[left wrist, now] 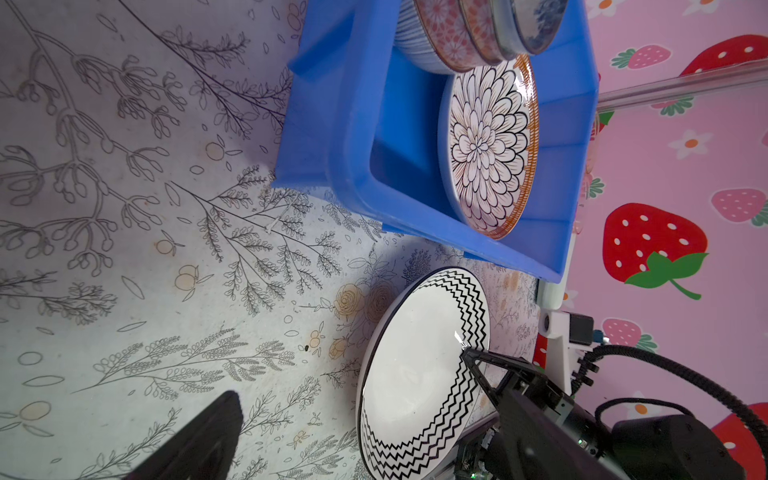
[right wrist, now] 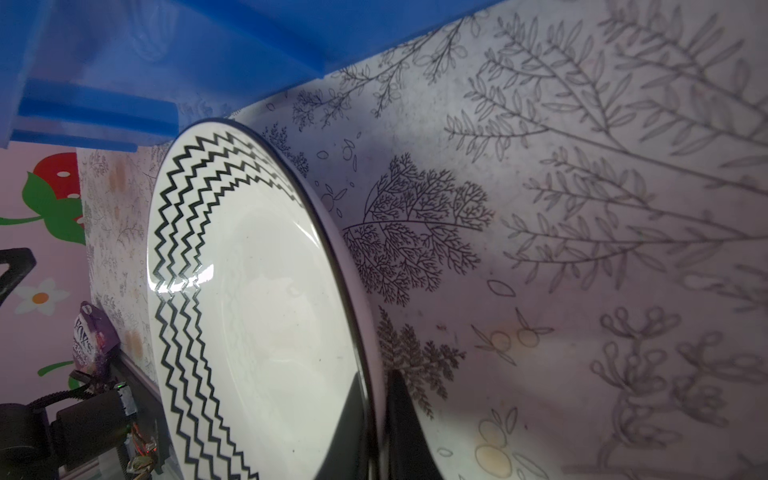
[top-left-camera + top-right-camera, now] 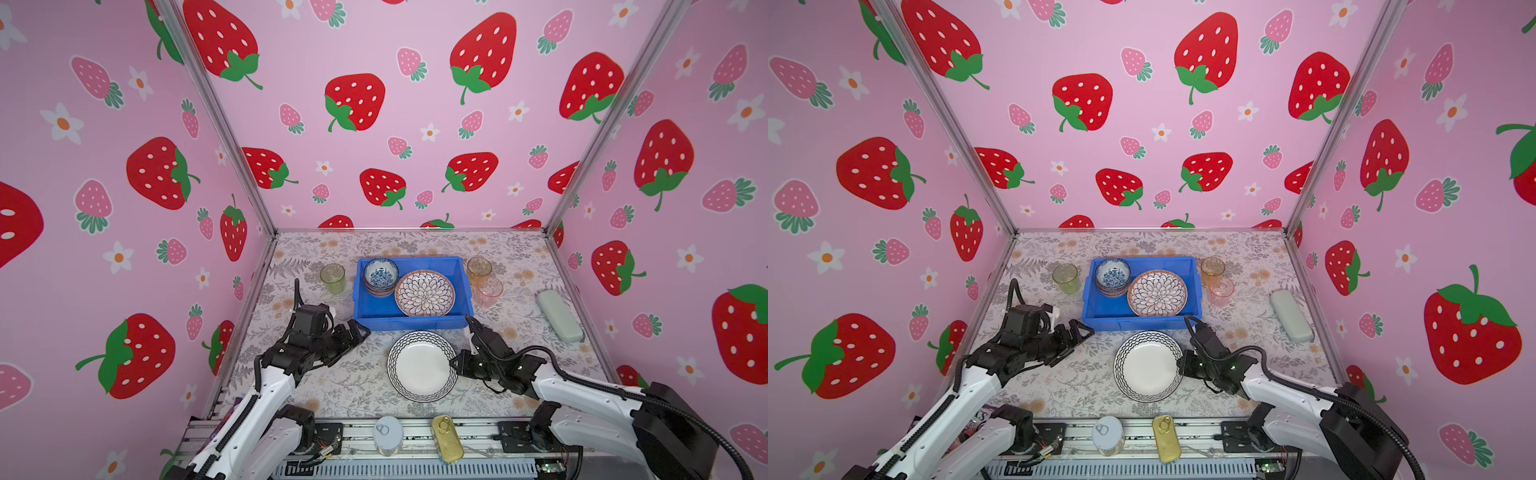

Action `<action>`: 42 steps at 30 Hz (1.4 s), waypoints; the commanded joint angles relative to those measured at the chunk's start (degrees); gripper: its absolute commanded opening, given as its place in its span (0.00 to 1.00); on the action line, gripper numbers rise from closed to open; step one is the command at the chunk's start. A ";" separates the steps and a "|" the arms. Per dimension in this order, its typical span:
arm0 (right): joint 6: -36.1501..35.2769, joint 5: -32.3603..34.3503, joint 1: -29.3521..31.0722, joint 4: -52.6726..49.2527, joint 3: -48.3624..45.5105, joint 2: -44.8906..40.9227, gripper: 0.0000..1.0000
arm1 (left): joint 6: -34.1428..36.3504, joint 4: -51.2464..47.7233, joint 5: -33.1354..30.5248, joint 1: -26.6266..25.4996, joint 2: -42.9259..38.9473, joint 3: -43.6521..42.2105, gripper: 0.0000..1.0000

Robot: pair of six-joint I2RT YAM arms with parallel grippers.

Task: Place the mixed dishes into the plastic bin

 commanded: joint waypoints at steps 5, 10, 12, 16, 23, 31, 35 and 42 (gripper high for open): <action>2.21 -4.03 0.19 3.05 3.66 -2.36 0.00 | 1.01 -1.78 1.09 0.08 -1.46 0.28 0.99; 2.79 -5.70 0.16 4.13 4.19 -2.45 0.00 | 1.35 -1.94 1.48 0.05 -2.00 0.20 0.99; 2.95 -6.16 0.11 4.19 4.39 -2.64 0.00 | 1.40 -1.99 1.79 0.03 -2.00 0.13 0.99; 3.14 -6.92 0.18 4.19 5.33 -3.09 0.00 | 1.33 -2.08 1.81 0.00 -2.04 -0.14 0.99; 1.47 -8.87 0.12 1.50 8.39 -2.67 0.00 | 0.66 -2.07 1.84 0.00 -2.76 -0.24 0.99; 0.03 -11.60 0.08 0.30 11.97 -1.76 0.00 | -1.67 -1.59 2.01 -1.38 -4.01 0.42 0.99; -1.34 -13.37 -0.51 -0.82 14.42 -0.65 0.00 | -3.22 -1.30 1.02 -3.03 -4.70 0.96 0.99; -4.52 -18.10 -3.82 -2.33 18.33 1.83 0.00 | -4.47 -1.11 -1.40 -6.45 -4.73 2.36 0.99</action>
